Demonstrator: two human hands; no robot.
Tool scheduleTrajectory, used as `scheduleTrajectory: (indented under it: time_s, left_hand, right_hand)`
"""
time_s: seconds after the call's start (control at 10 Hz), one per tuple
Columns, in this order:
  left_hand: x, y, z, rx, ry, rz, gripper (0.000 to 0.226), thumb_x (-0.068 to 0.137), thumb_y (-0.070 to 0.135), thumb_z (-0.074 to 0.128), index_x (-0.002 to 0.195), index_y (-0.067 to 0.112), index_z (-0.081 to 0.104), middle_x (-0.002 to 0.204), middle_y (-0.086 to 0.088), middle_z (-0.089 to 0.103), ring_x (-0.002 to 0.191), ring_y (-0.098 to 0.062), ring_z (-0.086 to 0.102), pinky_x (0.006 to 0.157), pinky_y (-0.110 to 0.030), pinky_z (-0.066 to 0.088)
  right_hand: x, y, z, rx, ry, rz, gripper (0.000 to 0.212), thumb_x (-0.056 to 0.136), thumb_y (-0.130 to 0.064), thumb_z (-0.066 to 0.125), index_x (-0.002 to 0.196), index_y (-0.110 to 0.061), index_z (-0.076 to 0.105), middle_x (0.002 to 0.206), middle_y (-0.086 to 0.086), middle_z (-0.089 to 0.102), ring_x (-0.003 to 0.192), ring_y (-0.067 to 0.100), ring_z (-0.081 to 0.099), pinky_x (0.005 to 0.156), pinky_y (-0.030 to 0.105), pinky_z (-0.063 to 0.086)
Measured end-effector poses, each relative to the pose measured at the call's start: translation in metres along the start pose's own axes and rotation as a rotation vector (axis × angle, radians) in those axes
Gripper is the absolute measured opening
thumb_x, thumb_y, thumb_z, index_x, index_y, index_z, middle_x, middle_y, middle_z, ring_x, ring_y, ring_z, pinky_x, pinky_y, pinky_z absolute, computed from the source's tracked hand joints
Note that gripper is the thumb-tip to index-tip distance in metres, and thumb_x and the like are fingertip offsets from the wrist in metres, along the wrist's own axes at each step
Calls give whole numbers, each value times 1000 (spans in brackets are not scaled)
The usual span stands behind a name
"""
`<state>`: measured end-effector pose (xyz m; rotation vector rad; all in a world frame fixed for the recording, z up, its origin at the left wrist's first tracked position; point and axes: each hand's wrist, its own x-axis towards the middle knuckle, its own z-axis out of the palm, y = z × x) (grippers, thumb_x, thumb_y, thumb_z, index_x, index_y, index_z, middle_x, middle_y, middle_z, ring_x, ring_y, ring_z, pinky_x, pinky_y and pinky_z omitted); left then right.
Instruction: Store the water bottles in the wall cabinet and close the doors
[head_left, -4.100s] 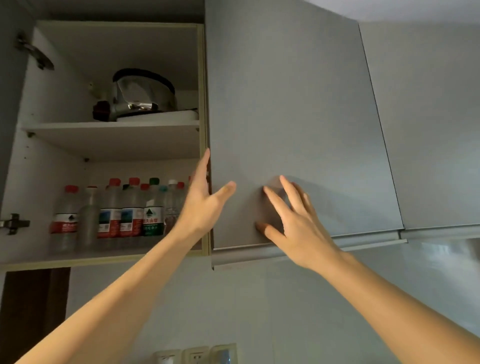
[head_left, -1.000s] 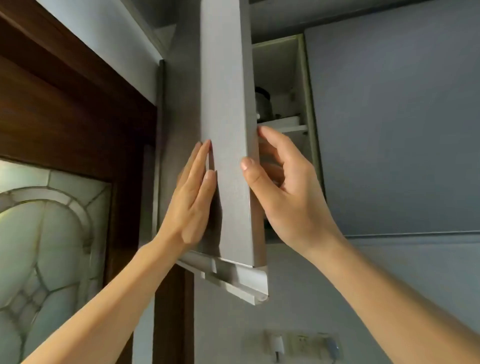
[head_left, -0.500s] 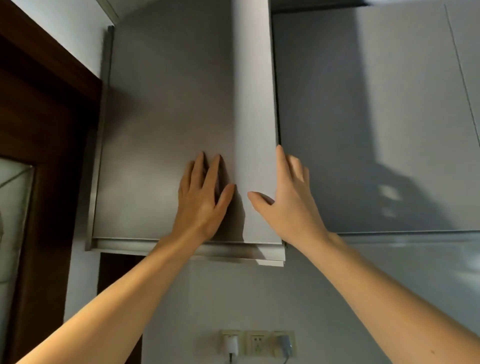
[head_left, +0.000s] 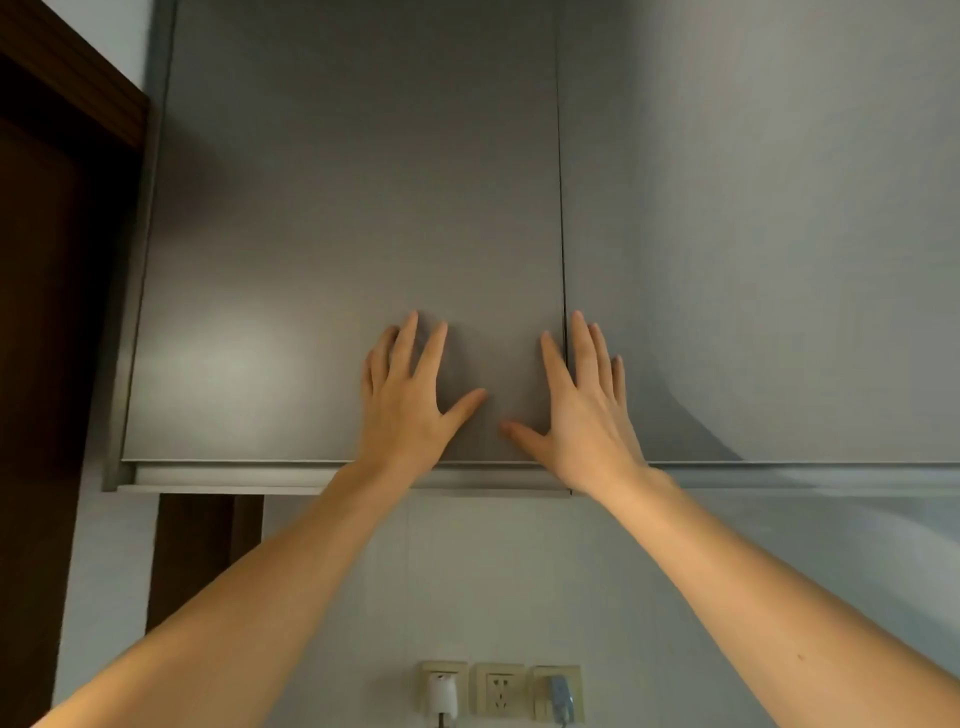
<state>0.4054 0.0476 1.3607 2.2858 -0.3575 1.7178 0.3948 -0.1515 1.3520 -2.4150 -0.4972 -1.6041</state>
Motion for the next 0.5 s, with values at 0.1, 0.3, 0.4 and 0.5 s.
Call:
scheduleTrajectory:
  time_s: [0.1,0.3,0.4,0.5]
  left_hand:
    - [2,-1,14,46,-13,-23,88,86,62,66,157,21,35,168,-13,15,152,-38,13,123,-52,14]
    - [11,1,11,82,-8,-80,98,74,66,75,155,26,37,163,-11,24,146,-37,19,121,-50,20]
    - [13,11,3,31,-46,-119,94,77,56,79,154,24,39,162,-10,25,146,-35,21,121,-47,22]
    - [9,15,-15,-155,-86,-164,66,83,39,80,140,14,58,146,-12,47,136,-31,40,114,-36,32]
  right_hand:
    - [6,12,17,-107,-58,8,112,85,-75,55,162,-15,0,167,10,-23,154,30,-23,124,56,-5]
    - [10,15,23,-117,-59,22,115,83,-77,55,162,-16,-1,168,10,-21,154,30,-22,124,57,-6]
    - [8,11,14,-101,-91,5,112,83,-70,63,162,-15,6,169,11,-16,155,31,-16,125,55,-3]
    - [5,11,-13,-4,-141,31,95,88,-50,72,160,-14,22,170,10,0,157,28,-1,126,47,4]
